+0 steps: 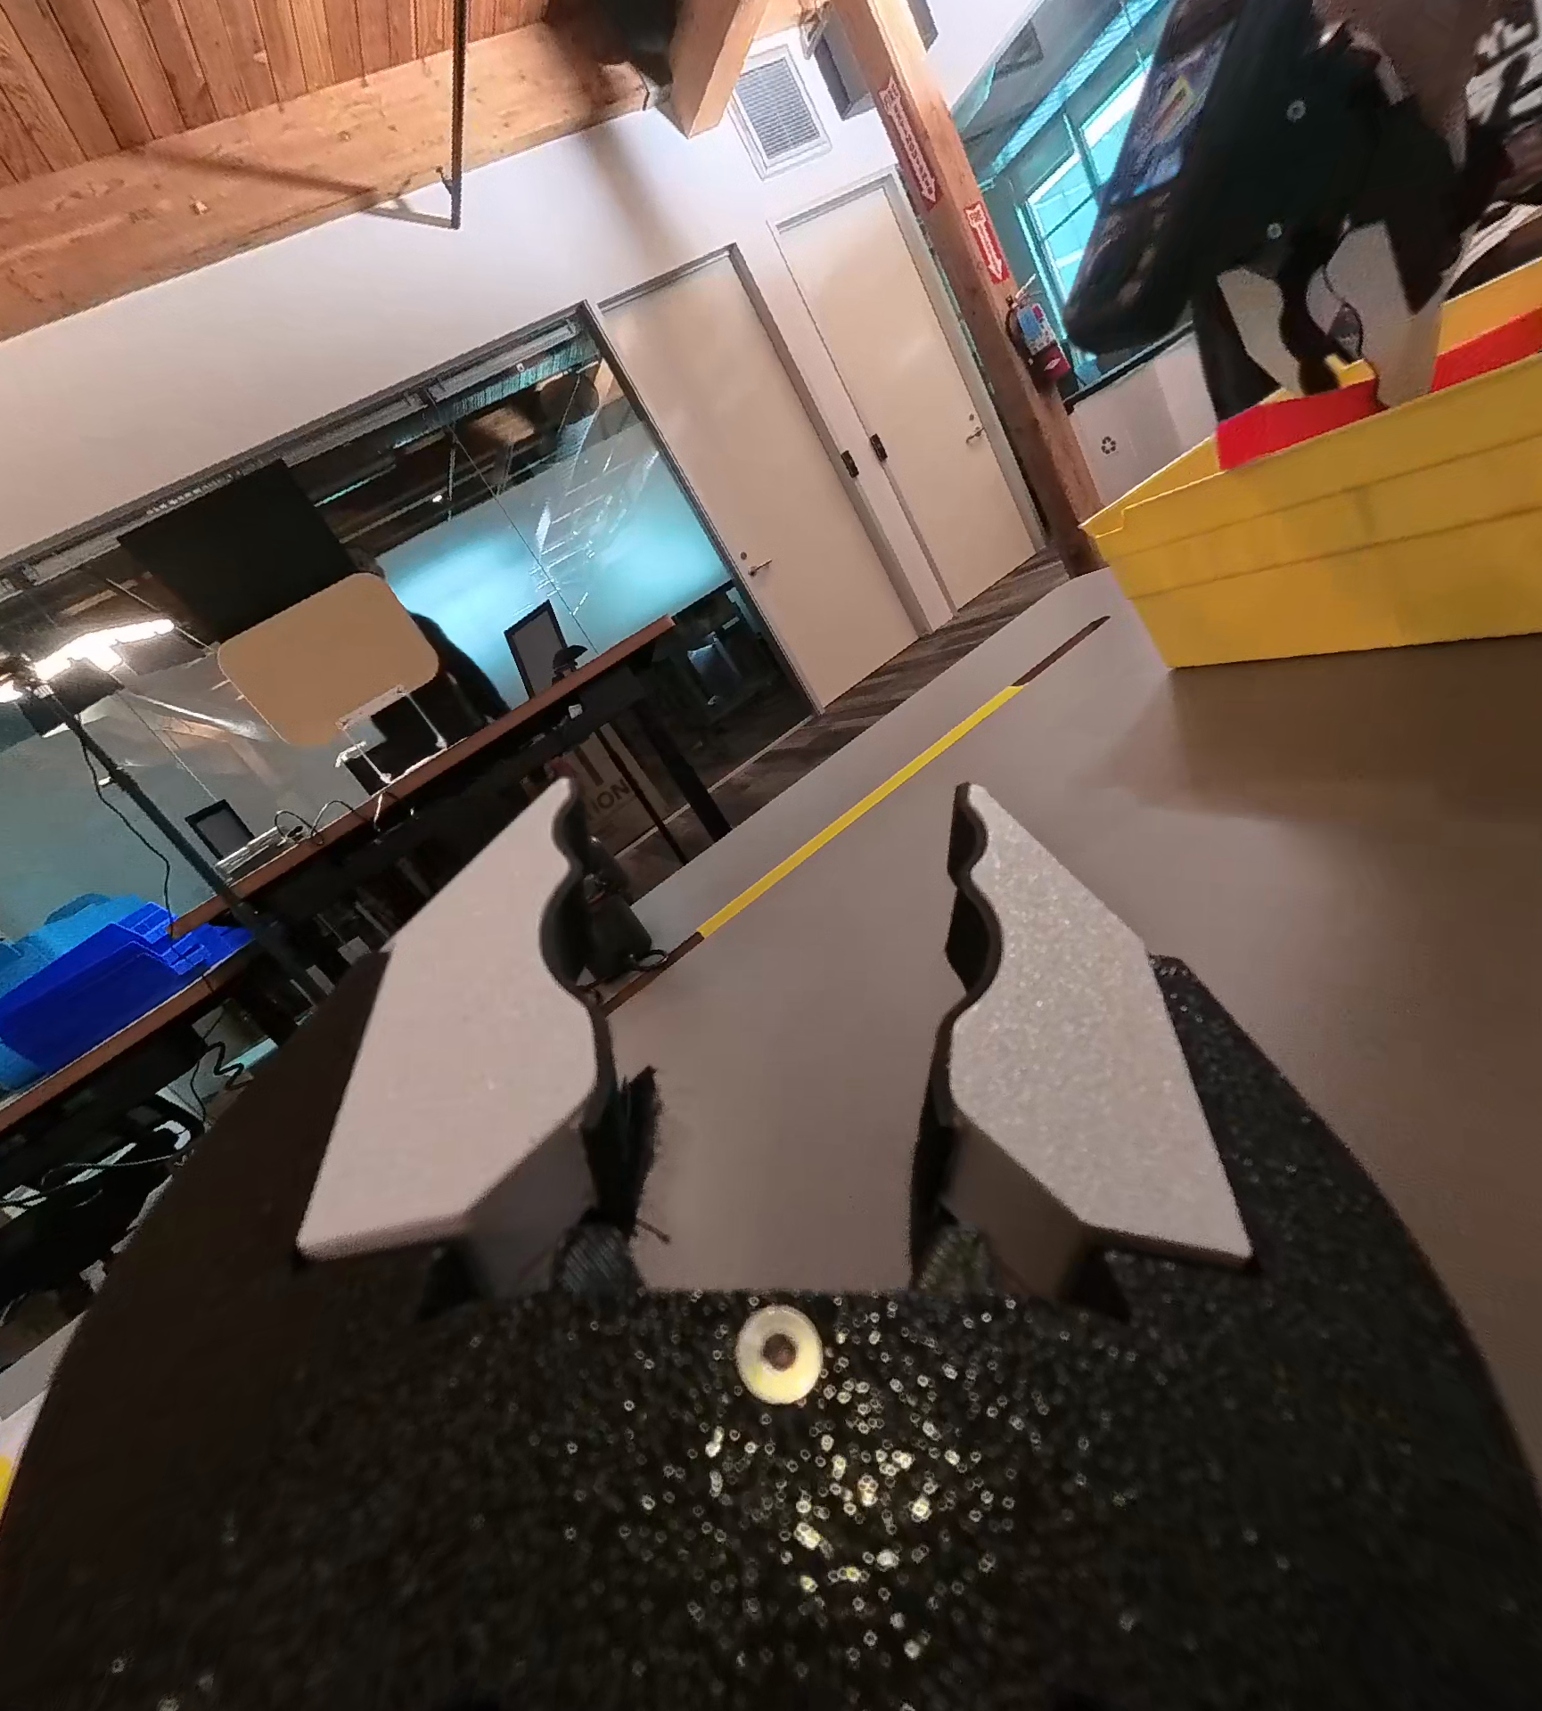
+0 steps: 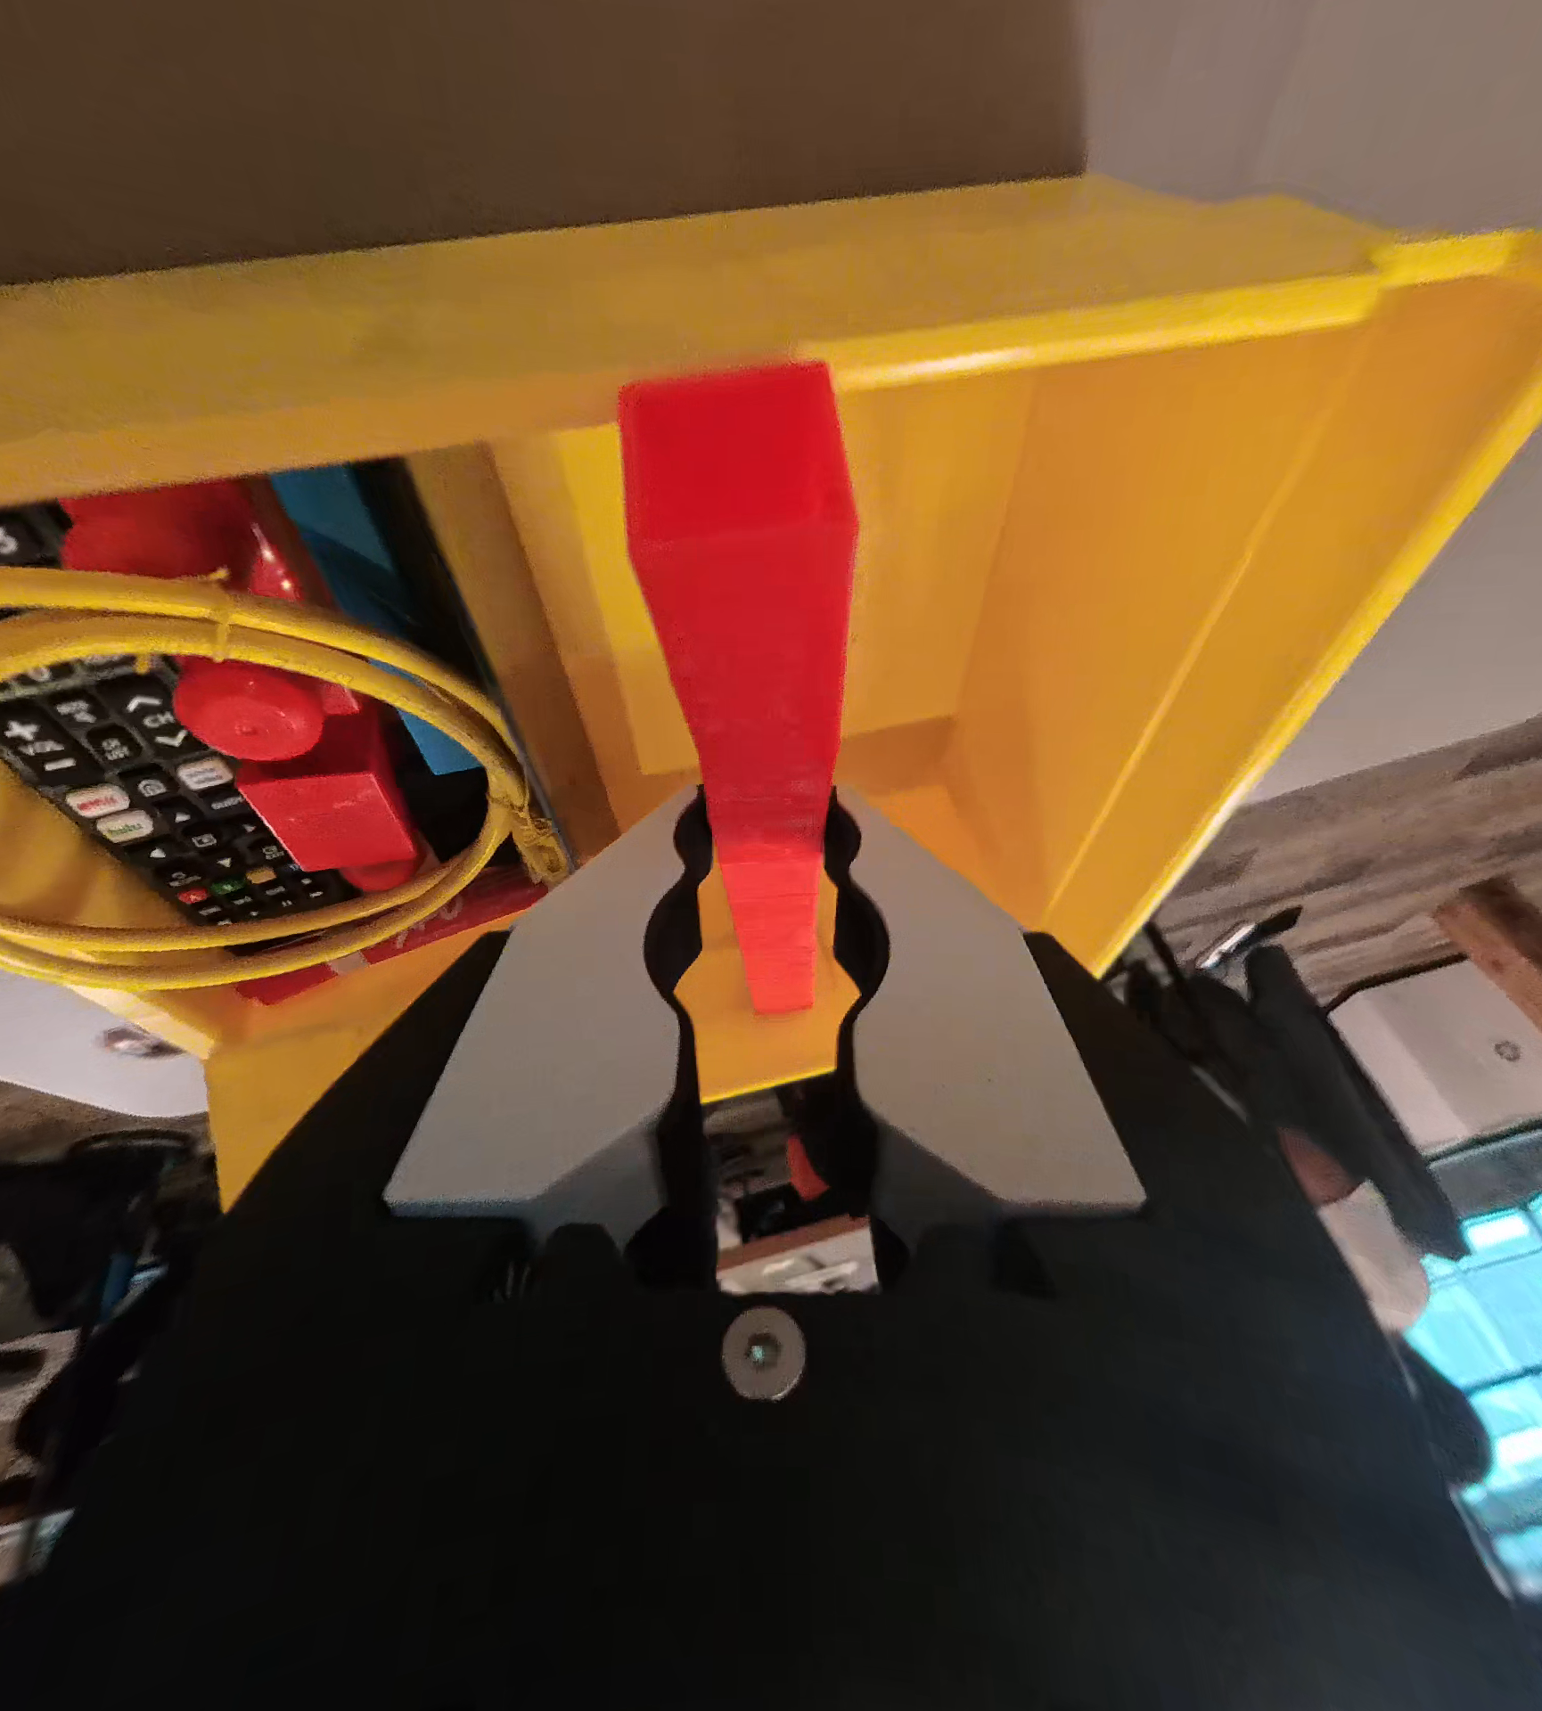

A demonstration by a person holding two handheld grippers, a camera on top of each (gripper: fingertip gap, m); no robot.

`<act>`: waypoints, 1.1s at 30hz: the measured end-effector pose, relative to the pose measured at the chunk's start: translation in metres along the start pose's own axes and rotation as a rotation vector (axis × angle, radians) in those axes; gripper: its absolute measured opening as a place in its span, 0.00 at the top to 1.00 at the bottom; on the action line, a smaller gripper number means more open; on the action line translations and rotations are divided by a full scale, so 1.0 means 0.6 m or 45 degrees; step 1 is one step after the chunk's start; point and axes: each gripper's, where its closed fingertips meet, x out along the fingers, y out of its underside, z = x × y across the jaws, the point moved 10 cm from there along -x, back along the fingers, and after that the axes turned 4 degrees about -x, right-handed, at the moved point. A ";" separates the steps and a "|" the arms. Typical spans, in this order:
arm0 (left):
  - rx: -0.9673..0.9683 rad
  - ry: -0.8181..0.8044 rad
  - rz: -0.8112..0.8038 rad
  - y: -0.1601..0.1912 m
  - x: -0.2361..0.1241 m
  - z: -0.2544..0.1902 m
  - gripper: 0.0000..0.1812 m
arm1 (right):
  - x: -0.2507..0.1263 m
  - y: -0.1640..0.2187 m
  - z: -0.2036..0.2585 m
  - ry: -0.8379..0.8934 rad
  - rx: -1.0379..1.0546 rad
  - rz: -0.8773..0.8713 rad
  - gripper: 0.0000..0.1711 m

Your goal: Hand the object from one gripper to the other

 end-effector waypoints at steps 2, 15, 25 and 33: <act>-0.005 -0.001 -0.001 0.000 0.000 0.001 0.57 | -0.009 0.007 -0.007 0.000 0.087 0.008 0.82; -0.044 -0.054 -0.015 0.002 -0.001 0.007 0.57 | -0.214 -0.063 0.098 0.543 0.515 -1.278 0.78; -0.178 -0.164 0.002 0.019 -0.013 0.030 0.56 | -0.130 -0.309 0.224 0.838 0.954 -2.424 0.73; -0.216 -0.283 0.099 -0.034 -0.060 0.078 0.57 | -0.083 -0.341 0.233 0.949 0.815 -2.368 0.74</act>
